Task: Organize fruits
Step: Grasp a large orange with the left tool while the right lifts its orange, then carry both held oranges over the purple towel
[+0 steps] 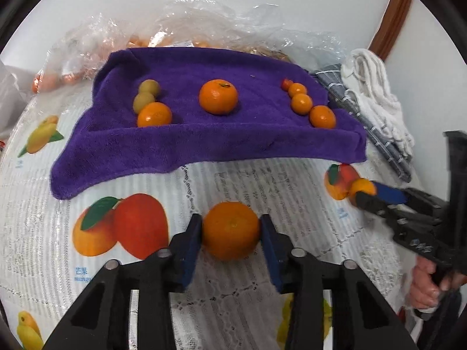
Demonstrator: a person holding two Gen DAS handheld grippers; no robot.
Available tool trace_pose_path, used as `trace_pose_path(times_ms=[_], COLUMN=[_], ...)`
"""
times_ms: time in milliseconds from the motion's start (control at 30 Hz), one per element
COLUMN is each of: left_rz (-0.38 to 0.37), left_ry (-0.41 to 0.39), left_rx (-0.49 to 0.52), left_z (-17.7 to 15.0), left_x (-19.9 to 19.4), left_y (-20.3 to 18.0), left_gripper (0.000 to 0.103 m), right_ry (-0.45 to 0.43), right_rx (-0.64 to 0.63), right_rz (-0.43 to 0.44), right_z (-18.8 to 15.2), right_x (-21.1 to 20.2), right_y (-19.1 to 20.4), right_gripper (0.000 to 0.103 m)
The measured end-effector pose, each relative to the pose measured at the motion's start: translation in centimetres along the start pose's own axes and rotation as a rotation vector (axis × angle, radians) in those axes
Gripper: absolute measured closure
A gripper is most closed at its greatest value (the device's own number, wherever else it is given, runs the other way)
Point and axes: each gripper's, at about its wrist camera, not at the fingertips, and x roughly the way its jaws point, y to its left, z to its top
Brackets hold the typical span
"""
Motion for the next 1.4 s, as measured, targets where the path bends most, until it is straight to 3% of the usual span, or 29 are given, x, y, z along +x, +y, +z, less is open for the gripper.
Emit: trace_pose_path(times_ms=[133,700,1167,1400], left_rz=[0.017,0.060,0.082,0.084], left_ry=[-0.017,-0.115,-0.153,-0.141], left_rx=[0.000,-0.090,-0.124,-0.089], left_z=[0.0,3.0,5.6,7.4], left_x=[-0.9,-6.3,-6.9,-5.8], left_y=[0.8,4.3,5.5,5.1], left_gripper=[0.066,0.066,0.066,0.066], right_ry=[0.014,-0.122,-0.132,-0.126], right_rx=[-0.013,0.026,0.025,0.019], right_rz=[0.003,-0.023,-0.009,0.004], right_z=[0.0,4.2,7.8,8.6], right_x=[0.7,-4.3,-4.5,-3.0], right_y=[0.9,0.4,0.1,0.1], right_gripper=[0.070,0.071,0.071,0.071])
